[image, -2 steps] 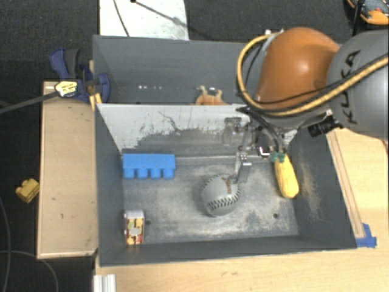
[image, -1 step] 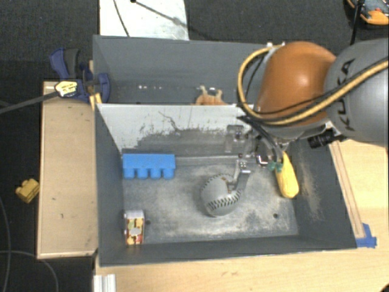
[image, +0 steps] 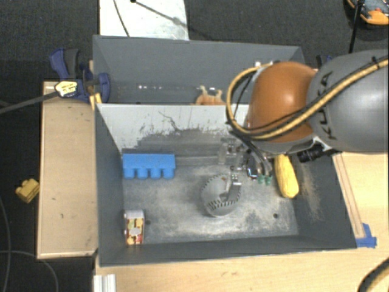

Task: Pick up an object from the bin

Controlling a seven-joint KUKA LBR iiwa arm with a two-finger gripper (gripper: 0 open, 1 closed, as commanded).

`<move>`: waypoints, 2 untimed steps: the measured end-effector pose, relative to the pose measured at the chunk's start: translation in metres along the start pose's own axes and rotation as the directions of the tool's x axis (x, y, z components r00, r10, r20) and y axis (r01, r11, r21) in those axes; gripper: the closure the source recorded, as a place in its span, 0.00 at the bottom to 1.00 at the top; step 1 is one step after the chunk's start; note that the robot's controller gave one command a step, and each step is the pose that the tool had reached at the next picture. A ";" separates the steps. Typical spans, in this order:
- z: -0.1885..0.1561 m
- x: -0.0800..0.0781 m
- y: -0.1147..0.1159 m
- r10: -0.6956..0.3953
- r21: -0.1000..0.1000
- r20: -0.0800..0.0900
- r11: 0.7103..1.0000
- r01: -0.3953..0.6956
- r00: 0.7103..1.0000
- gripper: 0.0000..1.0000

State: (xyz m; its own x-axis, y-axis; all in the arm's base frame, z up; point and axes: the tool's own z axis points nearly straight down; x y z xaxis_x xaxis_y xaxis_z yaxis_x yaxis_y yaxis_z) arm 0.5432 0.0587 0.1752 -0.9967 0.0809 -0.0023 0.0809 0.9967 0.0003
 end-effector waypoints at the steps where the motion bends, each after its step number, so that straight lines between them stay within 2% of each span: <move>1: 0.023 0.003 -0.003 -0.045 -0.001 -0.001 0.999 0.045 0.999 0.00; 2: 0.042 0.003 0.003 0.222 0.000 -0.003 0.975 -0.222 0.975 0.00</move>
Offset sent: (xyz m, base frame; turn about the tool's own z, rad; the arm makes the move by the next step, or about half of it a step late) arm -0.0006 0.0153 -0.0715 0.0502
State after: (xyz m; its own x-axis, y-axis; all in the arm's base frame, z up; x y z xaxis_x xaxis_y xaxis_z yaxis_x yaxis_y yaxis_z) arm 0.5407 0.0620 0.1335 -0.9538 0.3005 0.0012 0.3005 0.9538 0.0006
